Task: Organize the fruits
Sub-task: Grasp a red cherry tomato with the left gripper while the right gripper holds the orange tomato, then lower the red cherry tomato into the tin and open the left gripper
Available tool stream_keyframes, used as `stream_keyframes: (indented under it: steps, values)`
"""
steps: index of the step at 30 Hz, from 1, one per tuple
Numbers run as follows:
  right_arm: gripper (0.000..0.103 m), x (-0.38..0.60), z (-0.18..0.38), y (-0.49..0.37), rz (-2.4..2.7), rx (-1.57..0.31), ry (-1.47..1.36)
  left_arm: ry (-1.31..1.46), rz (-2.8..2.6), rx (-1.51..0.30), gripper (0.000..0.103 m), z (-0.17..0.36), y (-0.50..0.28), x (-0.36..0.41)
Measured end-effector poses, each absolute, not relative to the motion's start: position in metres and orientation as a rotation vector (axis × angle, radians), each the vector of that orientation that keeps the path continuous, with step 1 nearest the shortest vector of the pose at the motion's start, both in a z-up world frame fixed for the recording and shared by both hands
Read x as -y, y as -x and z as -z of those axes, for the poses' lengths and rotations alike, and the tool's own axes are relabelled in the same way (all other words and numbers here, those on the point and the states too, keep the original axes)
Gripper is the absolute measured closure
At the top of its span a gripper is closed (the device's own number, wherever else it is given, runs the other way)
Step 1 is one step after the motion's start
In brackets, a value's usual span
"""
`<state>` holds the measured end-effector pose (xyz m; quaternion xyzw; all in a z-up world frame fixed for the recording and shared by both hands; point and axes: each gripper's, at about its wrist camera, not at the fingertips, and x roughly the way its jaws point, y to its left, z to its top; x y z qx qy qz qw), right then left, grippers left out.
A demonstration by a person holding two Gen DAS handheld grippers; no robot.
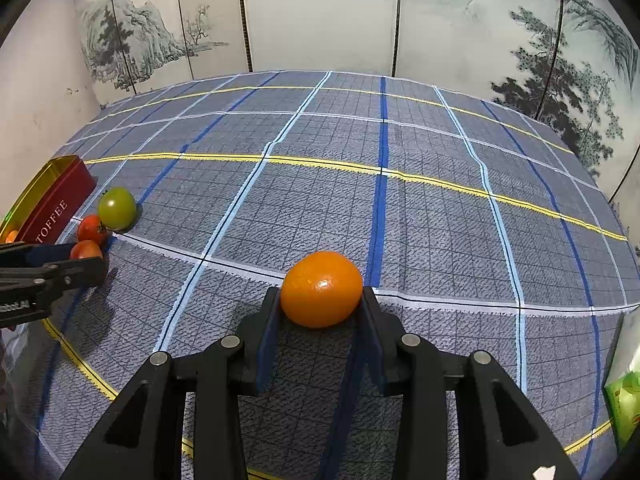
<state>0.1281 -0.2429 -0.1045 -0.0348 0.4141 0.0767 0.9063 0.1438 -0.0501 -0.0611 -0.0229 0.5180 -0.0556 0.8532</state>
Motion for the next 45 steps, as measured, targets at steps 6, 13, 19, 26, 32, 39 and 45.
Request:
stream_keyframes:
  steps: [6, 13, 19, 26, 32, 39, 45]
  values:
    - [0.066, 0.243, 0.105, -0.128, -0.156, -0.855, 0.076, 0.025, 0.125, -1.08, 0.067, 0.061, -0.137, 0.049]
    - [0.066, 0.243, 0.105, -0.128, -0.156, -0.855, 0.077, 0.024, 0.11, -1.082, 0.067, 0.058, -0.125, 0.036]
    - [0.066, 0.242, 0.105, -0.129, -0.154, -0.856, 0.082, 0.004, 0.093, -1.069, 0.067, 0.048, -0.116, 0.025]
    - [0.066, 0.242, 0.104, -0.128, -0.151, -0.855, 0.086, -0.006, 0.064, -1.036, 0.067, 0.033, -0.104, 0.007]
    - [0.067, 0.242, 0.104, -0.128, -0.152, -0.856, 0.085, -0.011, 0.019, -0.993, 0.067, 0.017, -0.096, -0.014]
    - [0.067, 0.242, 0.104, -0.128, -0.151, -0.856, 0.086, -0.018, -0.049, -0.937, 0.067, 0.0, -0.085, -0.045]
    - [0.066, 0.242, 0.104, -0.128, -0.151, -0.856, 0.086, -0.008, -0.102, -0.924, 0.067, -0.004, -0.079, -0.071]
